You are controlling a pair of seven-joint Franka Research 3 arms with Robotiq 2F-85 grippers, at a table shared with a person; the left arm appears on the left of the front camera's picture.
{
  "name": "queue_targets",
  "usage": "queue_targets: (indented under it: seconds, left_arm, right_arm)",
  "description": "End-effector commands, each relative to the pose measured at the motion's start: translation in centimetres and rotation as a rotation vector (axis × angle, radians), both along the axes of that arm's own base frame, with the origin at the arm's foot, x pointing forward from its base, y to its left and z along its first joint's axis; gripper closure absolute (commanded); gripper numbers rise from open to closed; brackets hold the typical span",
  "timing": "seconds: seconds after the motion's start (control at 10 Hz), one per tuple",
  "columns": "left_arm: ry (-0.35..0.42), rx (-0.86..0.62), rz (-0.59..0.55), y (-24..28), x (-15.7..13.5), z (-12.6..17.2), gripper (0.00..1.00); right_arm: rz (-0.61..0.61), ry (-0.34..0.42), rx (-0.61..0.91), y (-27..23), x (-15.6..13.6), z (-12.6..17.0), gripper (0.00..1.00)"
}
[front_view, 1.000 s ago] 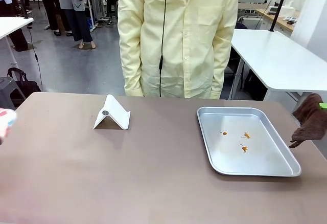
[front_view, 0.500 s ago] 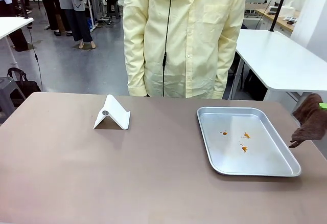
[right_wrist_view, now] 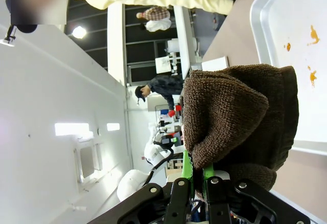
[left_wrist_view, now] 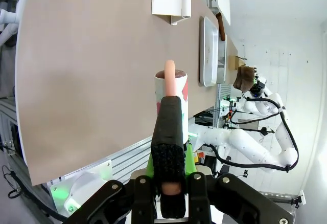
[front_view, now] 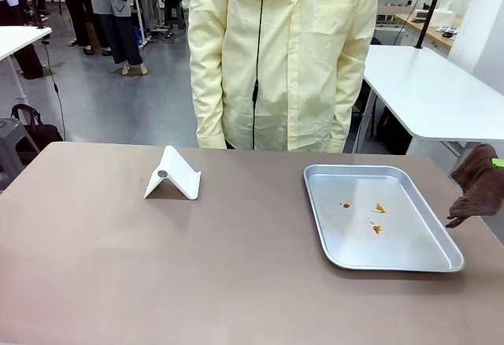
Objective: Clean the surface of the table.
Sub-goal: Clean the area not pointed to by the person.
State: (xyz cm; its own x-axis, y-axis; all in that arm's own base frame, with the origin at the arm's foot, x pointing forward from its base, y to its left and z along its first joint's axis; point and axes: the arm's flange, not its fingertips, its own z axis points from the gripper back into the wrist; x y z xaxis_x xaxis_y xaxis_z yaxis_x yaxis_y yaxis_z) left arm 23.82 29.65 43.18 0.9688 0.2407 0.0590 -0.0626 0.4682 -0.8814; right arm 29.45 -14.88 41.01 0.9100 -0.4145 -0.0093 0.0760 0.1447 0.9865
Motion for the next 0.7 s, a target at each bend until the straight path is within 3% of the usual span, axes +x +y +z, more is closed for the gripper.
queue_targets:
  seconds: [0.0,0.6]
  left_arm:
    - [0.015,0.010,0.004,-0.06,-0.39,0.41,0.78]
    - [0.015,0.010,0.004,-0.06,-0.39,0.41,0.78]
  right_arm:
    - [0.010,0.006,0.003,-0.05,-0.25,0.36,1.00]
    - [0.010,0.006,0.003,-0.05,-0.25,0.36,1.00]
